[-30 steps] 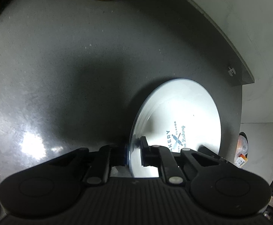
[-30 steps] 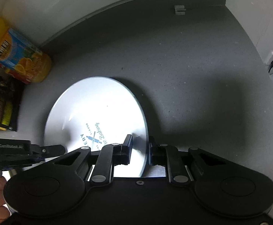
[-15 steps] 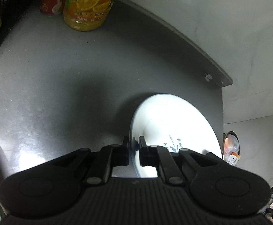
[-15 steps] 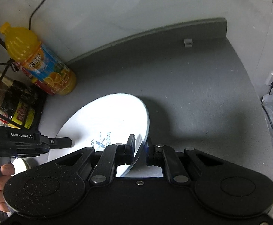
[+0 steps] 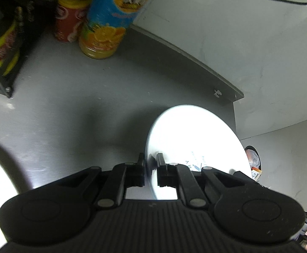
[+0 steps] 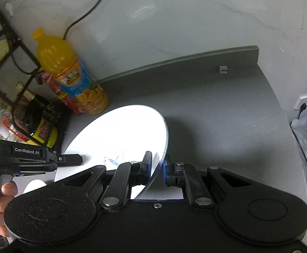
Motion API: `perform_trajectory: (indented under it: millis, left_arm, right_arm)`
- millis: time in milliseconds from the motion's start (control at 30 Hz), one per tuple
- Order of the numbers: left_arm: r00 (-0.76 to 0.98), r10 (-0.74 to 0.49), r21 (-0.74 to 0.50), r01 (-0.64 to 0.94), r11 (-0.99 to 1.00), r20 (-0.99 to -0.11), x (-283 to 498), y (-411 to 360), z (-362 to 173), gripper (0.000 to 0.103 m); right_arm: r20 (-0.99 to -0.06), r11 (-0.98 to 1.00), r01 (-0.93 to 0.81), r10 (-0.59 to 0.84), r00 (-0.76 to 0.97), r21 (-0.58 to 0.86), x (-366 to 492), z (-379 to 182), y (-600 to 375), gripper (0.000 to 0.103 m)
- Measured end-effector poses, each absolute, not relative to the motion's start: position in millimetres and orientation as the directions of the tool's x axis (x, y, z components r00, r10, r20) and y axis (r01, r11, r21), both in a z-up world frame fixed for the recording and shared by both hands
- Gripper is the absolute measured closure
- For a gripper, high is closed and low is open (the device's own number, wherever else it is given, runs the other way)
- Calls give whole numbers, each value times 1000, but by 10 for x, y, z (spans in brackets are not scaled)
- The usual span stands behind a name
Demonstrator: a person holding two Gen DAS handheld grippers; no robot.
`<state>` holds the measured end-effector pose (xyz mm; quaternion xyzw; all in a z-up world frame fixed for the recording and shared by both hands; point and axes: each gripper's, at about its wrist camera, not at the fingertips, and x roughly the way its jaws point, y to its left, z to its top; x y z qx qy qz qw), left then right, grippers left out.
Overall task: Organize plates and bowls
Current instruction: 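Carry the blue-X plate on edge over the 'Sweet' plate stack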
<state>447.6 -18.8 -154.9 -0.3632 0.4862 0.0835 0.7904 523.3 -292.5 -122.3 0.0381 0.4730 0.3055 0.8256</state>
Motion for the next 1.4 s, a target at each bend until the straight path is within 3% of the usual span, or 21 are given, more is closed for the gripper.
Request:
perform_trajectory:
  millis: [667, 1400]
  left_arm:
    - [523, -175, -471, -511, 719, -834, 3524, 622, -1263, 95]
    - [466, -169, -443, -574, 689, -868, 2523, 1069, -1562, 95]
  right_arm:
    - [-742, 785, -494, 573, 348, 374, 4276, -1117, -2236, 93]
    - [-782, 783, -486, 559, 274, 389, 3458, -1320, -1703, 93]
